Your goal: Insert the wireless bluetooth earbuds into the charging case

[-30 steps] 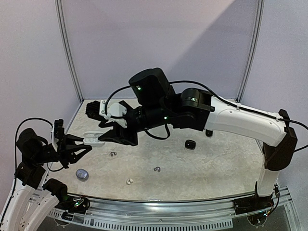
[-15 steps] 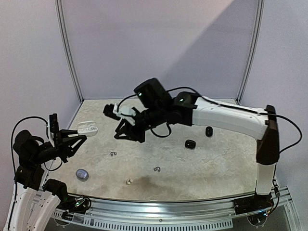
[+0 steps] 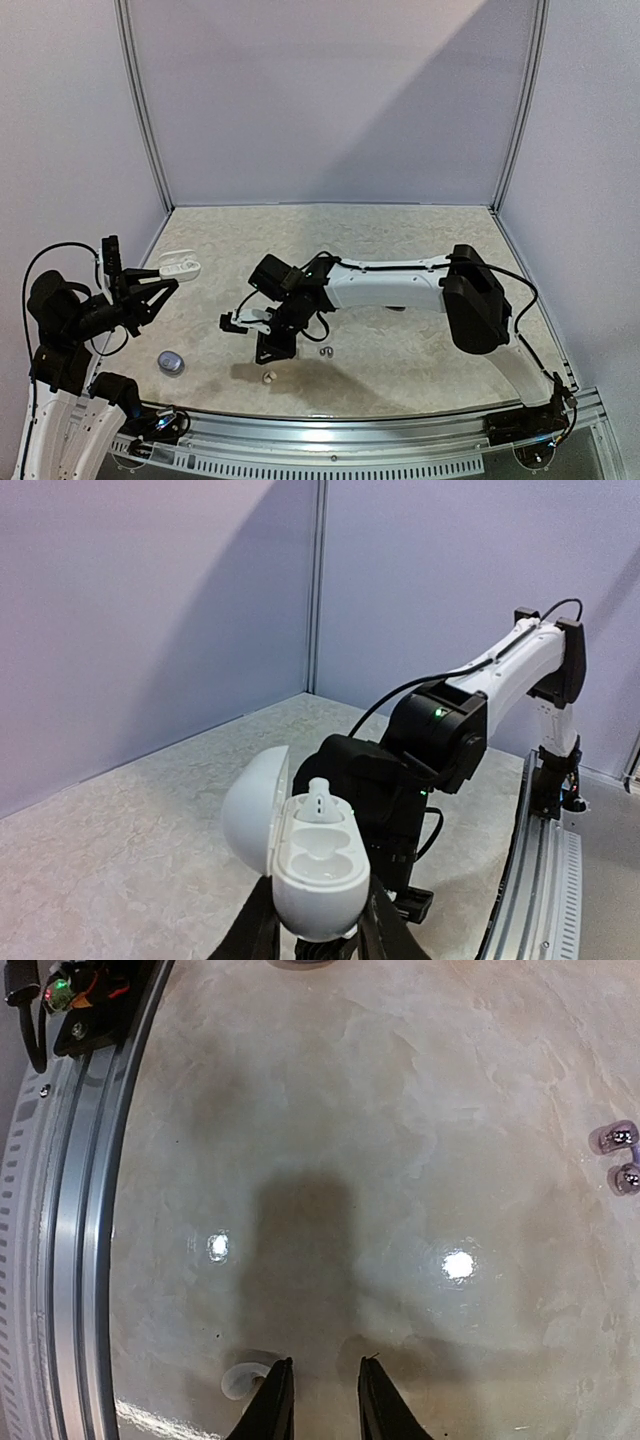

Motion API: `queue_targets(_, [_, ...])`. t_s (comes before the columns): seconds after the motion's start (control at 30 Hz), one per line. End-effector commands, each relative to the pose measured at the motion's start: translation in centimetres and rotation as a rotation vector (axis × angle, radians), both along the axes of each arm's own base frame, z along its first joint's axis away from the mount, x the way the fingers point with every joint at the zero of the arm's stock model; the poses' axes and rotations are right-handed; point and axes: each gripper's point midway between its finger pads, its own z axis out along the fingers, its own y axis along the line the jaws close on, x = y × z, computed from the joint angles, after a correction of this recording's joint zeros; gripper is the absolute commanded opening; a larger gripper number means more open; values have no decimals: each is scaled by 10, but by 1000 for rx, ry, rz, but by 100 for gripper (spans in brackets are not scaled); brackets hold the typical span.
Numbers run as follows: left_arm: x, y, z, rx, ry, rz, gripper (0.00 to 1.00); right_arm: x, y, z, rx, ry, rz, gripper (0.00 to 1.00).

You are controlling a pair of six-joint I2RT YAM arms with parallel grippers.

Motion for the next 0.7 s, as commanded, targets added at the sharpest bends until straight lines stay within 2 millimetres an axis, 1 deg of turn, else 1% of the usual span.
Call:
queue_targets(0.0, [0,2,0,8,-9,11,0,-7,1,-18,-28,36,20,23])
queue_targets(0.1, [1,2,-1,8,-7,9,0,-9,-4,-27,-56,47,20,23])
queue_targets(0.2, [0,1,-1,9,-8,7,0,-12,-11,-32,-89,58,23,23])
queue_targets(0.43, [0,1,-2,9,-8,3,0,-19,-24,-23,-113,63,44,22])
queue_targets(0.67, [1,1,-3,9,-6,-1,0,-34,-33,-15,-134,72,75,22])
